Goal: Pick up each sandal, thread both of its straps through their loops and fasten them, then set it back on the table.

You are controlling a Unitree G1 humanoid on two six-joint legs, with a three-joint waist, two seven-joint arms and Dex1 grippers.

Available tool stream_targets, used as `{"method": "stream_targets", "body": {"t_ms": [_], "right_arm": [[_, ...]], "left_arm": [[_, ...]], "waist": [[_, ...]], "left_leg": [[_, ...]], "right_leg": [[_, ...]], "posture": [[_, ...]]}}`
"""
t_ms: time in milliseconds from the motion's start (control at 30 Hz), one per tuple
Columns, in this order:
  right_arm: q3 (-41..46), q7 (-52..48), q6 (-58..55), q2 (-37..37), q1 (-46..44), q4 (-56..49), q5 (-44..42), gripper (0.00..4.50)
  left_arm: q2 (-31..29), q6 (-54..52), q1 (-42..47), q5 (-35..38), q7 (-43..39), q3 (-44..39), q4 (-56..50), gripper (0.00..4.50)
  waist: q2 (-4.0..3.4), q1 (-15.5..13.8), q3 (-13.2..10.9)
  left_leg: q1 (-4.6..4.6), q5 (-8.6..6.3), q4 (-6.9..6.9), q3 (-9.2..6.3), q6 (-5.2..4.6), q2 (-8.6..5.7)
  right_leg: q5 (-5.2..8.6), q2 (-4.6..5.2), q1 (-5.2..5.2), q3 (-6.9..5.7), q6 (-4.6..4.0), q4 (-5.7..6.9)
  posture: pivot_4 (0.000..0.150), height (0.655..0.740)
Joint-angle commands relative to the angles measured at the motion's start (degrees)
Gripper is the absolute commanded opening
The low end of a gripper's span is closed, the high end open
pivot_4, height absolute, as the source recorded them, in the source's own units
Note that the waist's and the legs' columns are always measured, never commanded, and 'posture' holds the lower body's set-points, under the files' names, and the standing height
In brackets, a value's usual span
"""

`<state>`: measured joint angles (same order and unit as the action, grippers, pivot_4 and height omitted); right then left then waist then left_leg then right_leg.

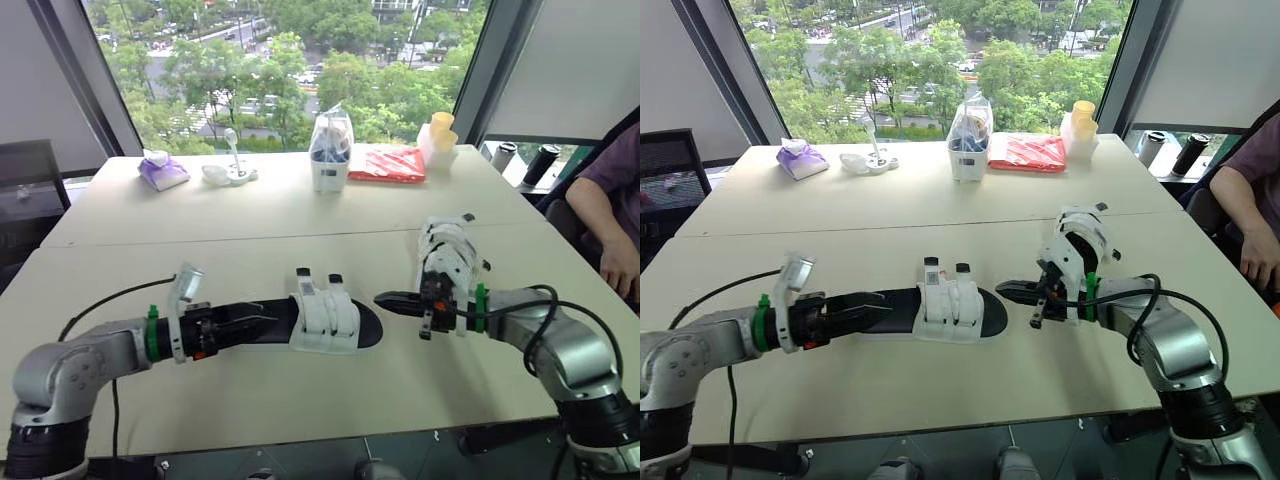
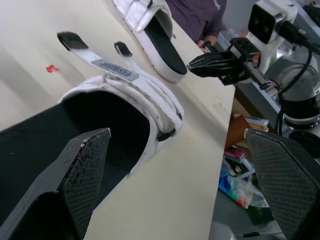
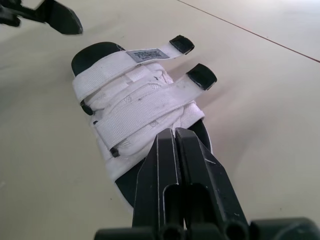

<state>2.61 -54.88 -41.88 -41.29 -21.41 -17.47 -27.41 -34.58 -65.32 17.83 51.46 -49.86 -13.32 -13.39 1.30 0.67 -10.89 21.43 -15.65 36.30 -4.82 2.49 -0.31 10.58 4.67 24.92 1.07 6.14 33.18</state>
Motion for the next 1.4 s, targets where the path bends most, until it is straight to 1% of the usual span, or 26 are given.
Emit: {"method": "stream_targets", "body": {"t_ms": [33,100,167,333,433,467,500,600,633,667,700,767,800,867,900,1000,1067,1133,1200,1233,1333,1400], "right_arm": [[3.09,3.15,1.43,-0.25,0.13,-3.12,-0.14,0.0],[3.51,4.49,2.18,-0.24,0.97,-3.42,0.26,0.0],[4.52,5.46,0.91,-0.47,2.64,-5.09,-0.99,0.0],[6.9,6.56,-2.58,-2.6,8.57,-11.1,-3.56,0.0],[7.15,6.93,-3.95,-3.7,10.9,-13.54,-4.84,0.0],[7.27,7.08,-4.34,-3.91,11.46,-14.25,-5.33,0.0],[7.35,7.42,-4.68,-3.93,11.73,-14.73,-5.66,0.0],[7.53,8.38,-5.29,-3.87,12.03,-15.42,-6.48,0.0],[7.42,8.6,-5.33,-3.86,12.01,-15.45,-6.62,0.0],[7.28,8.73,-5.34,-3.85,12.02,-15.42,-6.73,0.0],[7.06,8.76,-5.31,-3.83,12.03,-15.29,-6.8,0.0],[6.81,9.16,-5.35,-3.22,11.55,-14.81,-7.2,0.0],[6.97,9.71,-5.53,-2.38,10.99,-14.54,-7.83,0.0],[7.42,11.81,-5.74,0.26,9.21,-13.7,-9.22,0.0],[7.19,13.35,-5.18,1.81,8.03,-12.92,-8.9,0.0],[6.58,18.02,-3.55,6.58,4.58,-10.18,-7.36,0.0],[5.86,19.76,-2.84,8.61,3.2,-8.95,-6.61,0.0],[4.69,20.76,-2.22,9.81,2.31,-8.19,-5.89,0.0],[3.65,21.07,-1.54,10.42,1.79,-7.58,-5.19,0.0],[3.0,21.0,-1.0,10.5,1.55,-7.11,-4.57,0.0],[1.57,20.6,0.37,10.41,1.2,-5.96,-3.18,0.0],[0.99,20.54,1.16,10.42,1.03,-5.39,-2.54,0.0]], "left_arm": [[-0.29,5.72,1.69,-4.94,-3.52,7.44,3.18,4.47],[1.05,7.42,3.16,-5.95,-5.04,9.92,6.4,4.47],[3.73,7.96,6.43,-5.28,-6.47,10.89,11.04,4.47],[9.61,10.8,14.78,-8.31,-8.14,13.86,23.19,4.47],[11.57,12.63,17.41,-10.27,-9.17,14.84,27.97,3.66],[12.21,13.18,17.81,-10.63,-9.25,14.9,28.73,3.25],[12.86,12.91,18.19,-10.44,-9.32,14.68,29.1,2.7],[13.87,12.64,18.38,-11.1,-9.92,15.54,28.28,1.22],[13.87,12.88,18.24,-11.41,-10.71,16.16,27.63,0.66],[13.68,13.21,18.11,-11.74,-11.57,16.83,26.89,0.25],[13.78,13.71,18.25,-12.14,-11.65,17.19,26.21,0.12],[15.3,13.57,20.29,-10.79,-10.11,14.8,26.49,0.12],[16.82,14.21,21.91,-9.86,-7.99,12.3,27.9,0.12],[21.48,18.74,26.47,-9.33,1.31,5.76,32.7,0.12],[24.27,22.71,28.98,-10.18,8.09,2.49,35.33,0.12],[30.87,37.16,35.18,-13.12,24.96,-5.27,43.65,0.12],[34.52,44.94,38.32,-12.5,31.73,-9.75,48.17,0.12],[37.29,50.52,41.22,-10.58,35.14,-13.69,52.85,0.12],[38.87,55.14,44.09,-9.0,36.7,-17.12,58.17,0.12],[39.36,57.56,45.62,-8.06,37.01,-19.02,61.74,0.12],[39.86,63.97,48.26,-7.49,37.63,-22.63,71.68,0.12],[39.89,65.54,48.69,-7.99,36.71,-23.32,76.09,0.91]], "waist": [[0.04,0.1,-0.01],[0.03,0.29,-0.01],[0.04,0.09,-0.02],[0.03,-0.3,-0.03],[0.04,0.11,-0.03],[0.04,0.23,-0.03],[0.04,0.31,-0.03],[0.04,0.12,-0.04],[0.04,0.04,-0.04],[0.04,0.01,-0.04],[0.04,-0.03,-0.04],[0.04,-0.22,-0.04],[0.05,-0.29,-0.06],[0.12,-0.39,-0.12],[0.18,-0.39,-0.18],[0.2,-0.18,-0.19],[0.19,0.0,-0.19],[0.18,-0.05,-0.18],[0.17,-0.17,-0.18],[0.16,-0.21,-0.19],[0.17,-0.35,-0.19],[0.17,-0.35,-0.19]], "left_leg": [[0.0,0.0,0.0,0.0,0.0,0.0],[-0.04,0.0,-0.03,0.06,0.0,0.0],[-0.02,0.0,-0.06,0.06,0.0,0.01],[0.03,0.0,0.02,0.03,-0.01,0.0],[0.03,0.0,0.12,0.05,-0.01,-0.03],[0.01,0.0,0.11,0.06,-0.01,-0.03],[-0.01,0.0,0.11,0.06,-0.01,-0.02],[-0.04,0.0,0.1,0.03,-0.02,0.0],[-0.04,0.01,0.11,0.02,-0.02,0.0],[-0.04,0.0,0.13,0.02,-0.02,0.0],[-0.02,0.0,0.18,0.02,-0.02,0.0],[0.01,0.0,0.26,0.02,-0.01,-0.01],[0.04,0.0,0.31,0.02,-0.01,-0.01],[0.13,0.0,0.5,0.0,-0.01,-0.02],[0.16,0.0,0.65,-0.04,-0.02,-0.01],[0.12,0.0,0.85,-0.03,-0.01,-0.02],[0.04,0.0,0.84,0.02,-0.01,-0.02],[0.01,0.0,0.73,0.03,-0.01,-0.02],[0.04,0.0,0.68,0.02,-0.02,-0.02],[0.08,0.0,0.68,0.01,-0.02,-0.02],[0.18,-0.02,0.7,0.02,-0.04,-0.06],[0.23,-0.02,0.71,0.03,-0.05,-0.12]], "right_leg": [[-0.01,0.0,-0.01,0.0,-0.01,0.0],[-0.05,0.0,0.0,0.02,-0.08,-0.02],[-0.11,-0.01,0.02,0.01,-0.16,-0.01],[-0.14,-0.02,-0.02,0.0,-0.19,-0.02],[-0.15,0.01,-0.09,0.02,-0.17,-0.05],[-0.15,0.01,-0.09,0.02,-0.17,-0.05],[-0.15,0.01,-0.09,0.02,-0.17,-0.04],[-0.12,-0.02,-0.08,0.01,-0.13,0.04],[-0.09,-0.03,-0.08,0.01,-0.08,0.05],[-0.07,-0.03,-0.09,0.01,-0.05,0.05],[-0.07,-0.02,-0.09,0.01,-0.05,0.05],[-0.08,-0.01,-0.14,0.01,-0.05,0.04],[-0.08,0.0,-0.14,0.01,-0.05,0.03],[-0.09,-0.01,-0.15,0.01,-0.03,0.04],[-0.15,-0.01,-0.2,-0.01,0.04,0.04],[-0.32,-0.01,-0.33,0.0,0.16,-0.01],[-0.4,-0.01,-0.4,0.02,0.2,-0.1],[-0.4,-0.02,-0.4,0.02,0.22,-0.1],[-0.5,-0.04,-0.35,0.01,0.39,-0.08],[-0.57,-0.05,-0.35,0.0,0.29,-0.08],[-0.55,-0.01,-0.34,0.0,0.35,-0.17],[-0.53,0.03,-0.34,0.01,0.38,-0.23]], "posture": [[0.15,0.74],[0.15,0.74],[0.15,0.74],[0.15,0.74],[0.15,0.74],[0.15,0.74],[0.15,0.74],[0.15,0.74],[0.15,0.74],[0.15,0.74],[0.15,0.74],[0.15,0.74],[0.15,0.74],[0.15,0.74],[0.15,0.74],[0.15,0.74],[0.15,0.74],[0.15,0.74],[0.15,0.74],[0.15,0.74],[0.15,0.74],[0.15,0.74]]}}
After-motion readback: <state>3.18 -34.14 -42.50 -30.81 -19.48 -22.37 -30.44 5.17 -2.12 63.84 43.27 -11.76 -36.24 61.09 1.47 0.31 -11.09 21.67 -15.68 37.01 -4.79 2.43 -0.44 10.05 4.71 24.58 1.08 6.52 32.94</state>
